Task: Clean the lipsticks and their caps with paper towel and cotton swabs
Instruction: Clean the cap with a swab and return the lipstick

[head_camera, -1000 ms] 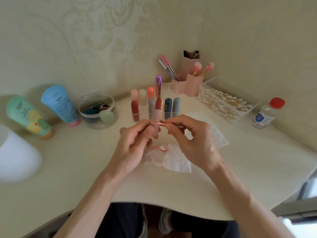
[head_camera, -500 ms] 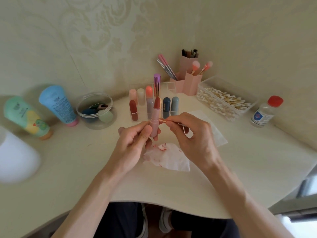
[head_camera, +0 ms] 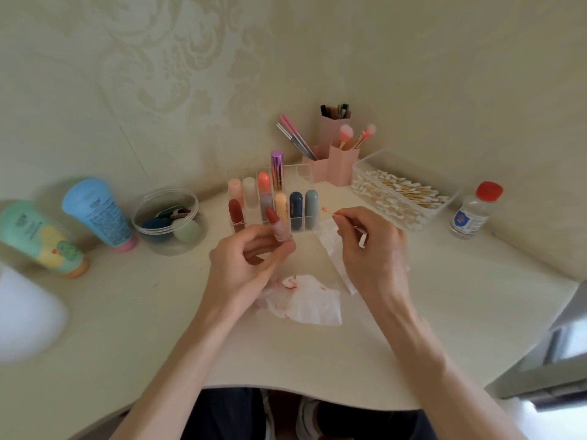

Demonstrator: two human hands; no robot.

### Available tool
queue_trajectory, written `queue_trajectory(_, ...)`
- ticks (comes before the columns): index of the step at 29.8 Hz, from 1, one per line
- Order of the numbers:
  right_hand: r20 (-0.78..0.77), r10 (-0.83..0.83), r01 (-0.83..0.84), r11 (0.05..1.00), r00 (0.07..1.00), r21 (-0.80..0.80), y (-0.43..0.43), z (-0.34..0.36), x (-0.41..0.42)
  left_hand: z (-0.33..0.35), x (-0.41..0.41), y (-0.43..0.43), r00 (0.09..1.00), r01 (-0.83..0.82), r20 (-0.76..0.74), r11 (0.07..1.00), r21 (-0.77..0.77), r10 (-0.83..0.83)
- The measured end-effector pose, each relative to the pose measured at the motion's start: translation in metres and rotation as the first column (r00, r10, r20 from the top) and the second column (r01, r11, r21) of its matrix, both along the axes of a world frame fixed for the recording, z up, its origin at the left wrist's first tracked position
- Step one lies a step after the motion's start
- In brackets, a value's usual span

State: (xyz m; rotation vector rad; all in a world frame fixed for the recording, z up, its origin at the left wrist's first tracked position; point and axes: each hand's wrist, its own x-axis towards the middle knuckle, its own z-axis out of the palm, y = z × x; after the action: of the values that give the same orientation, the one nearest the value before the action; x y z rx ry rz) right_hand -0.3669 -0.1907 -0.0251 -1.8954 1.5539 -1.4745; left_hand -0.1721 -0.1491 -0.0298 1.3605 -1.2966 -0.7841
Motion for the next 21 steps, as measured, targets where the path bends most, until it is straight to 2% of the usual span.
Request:
queue_trajectory(3, 0.01, -0.045, 0.045, 0.998, 0.999, 0.042, -0.002, -0.001, -0.002, -0.003, -0.003, -0.01, 0.977, -0.077, 0.2, 0.997, 0.022, 0.071)
queue_trajectory(10, 0.018, -0.056, 0.054, 0.994, 0.998, 0.092, -0.001, 0.0, -0.002, -0.001, -0.013, -0.018, 0.908, -0.17, 0.392, 0.985, 0.032, 0.144)
queue_trajectory(18, 0.026, -0.049, 0.045, 0.992, 0.998, 0.118, 0.001, 0.001, -0.002, 0.006, -0.023, -0.018, 0.833, -0.205, 0.521, 0.978, -0.026, 0.188)
queue_trajectory(21, 0.028, -0.043, 0.039, 0.992, 0.999, 0.123, 0.001, 0.002, -0.002, 0.005, -0.025, -0.018, 0.823, -0.229, 0.526, 0.973, -0.036, 0.213)
